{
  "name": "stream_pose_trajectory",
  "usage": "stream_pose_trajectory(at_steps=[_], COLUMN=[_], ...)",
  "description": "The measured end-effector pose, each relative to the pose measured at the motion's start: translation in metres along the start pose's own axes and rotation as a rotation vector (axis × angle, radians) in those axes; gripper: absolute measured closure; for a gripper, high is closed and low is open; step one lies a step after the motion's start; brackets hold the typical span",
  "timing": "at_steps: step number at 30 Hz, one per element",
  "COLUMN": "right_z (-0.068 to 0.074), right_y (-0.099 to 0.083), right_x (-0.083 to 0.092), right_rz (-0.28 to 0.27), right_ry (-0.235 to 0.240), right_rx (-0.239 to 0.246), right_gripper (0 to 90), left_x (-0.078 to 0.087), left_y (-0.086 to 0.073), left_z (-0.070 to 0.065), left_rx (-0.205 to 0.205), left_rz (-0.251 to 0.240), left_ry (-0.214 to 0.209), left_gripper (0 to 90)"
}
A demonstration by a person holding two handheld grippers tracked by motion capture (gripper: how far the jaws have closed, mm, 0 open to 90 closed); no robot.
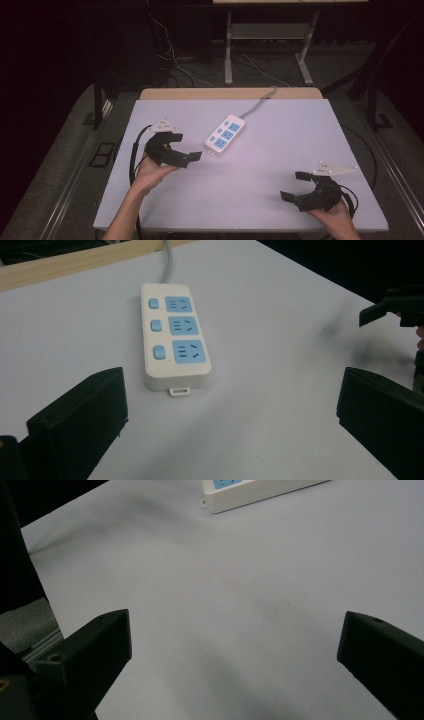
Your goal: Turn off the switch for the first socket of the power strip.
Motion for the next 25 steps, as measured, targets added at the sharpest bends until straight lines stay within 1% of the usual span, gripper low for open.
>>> stream_pose_trajectory(at_steps=[5, 9, 15, 18, 20, 23, 25], right_z=[0.001, 0.001, 0.001, 0.001, 0.001, 0.001, 0.002], right_y=[0.000, 0.000, 0.000, 0.000, 0.000, 0.000, 0.000], right_x=[-0.001, -0.001, -0.001, -0.001, -0.001, -0.001, -0.001], right_rz=[0.000, 0.000, -0.003, -0.002, -0.002, -0.002, -0.002], right_ry=[0.001, -0.003, -0.002, -0.002, -0.001, -0.001, 0.000], right_rx=[0.000, -0.002, -0.002, -0.001, -0.004, -0.002, -0.001], right_gripper=[0.8, 0.8, 0.8, 0.8, 0.8, 0.8, 0.8], left_x=[0.009, 0.013, 0.021, 0.025, 0.028, 0.031, 0.031], left_y=[-0.017, -0.028, -0.044, -0.051, -0.056, -0.060, -0.063], left_z=[-0.006, -0.010, -0.012, -0.012, -0.011, -0.012, -0.012], left_rx=[-0.008, -0.005, 0.015, 0.038, 0.045, 0.062, 0.065], left_rz=[-0.022, -0.037, -0.049, -0.074, -0.076, -0.080, -0.082], left_ry=[-0.008, -0.014, -0.012, -0.007, -0.005, -0.009, -0.009], left_gripper=[0.0, 0.0, 0.0, 0.0, 0.0, 0.0, 0.0])
Point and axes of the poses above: each handheld gripper's, and its own axes: x roughly backward along the jaws, y roughly out of its top, z roughly to its left, the point moved 8 cm from there along -x, roughly forward along the jaws, and after that the axes turned 15 degrees about -z, right-handed, at the moved point
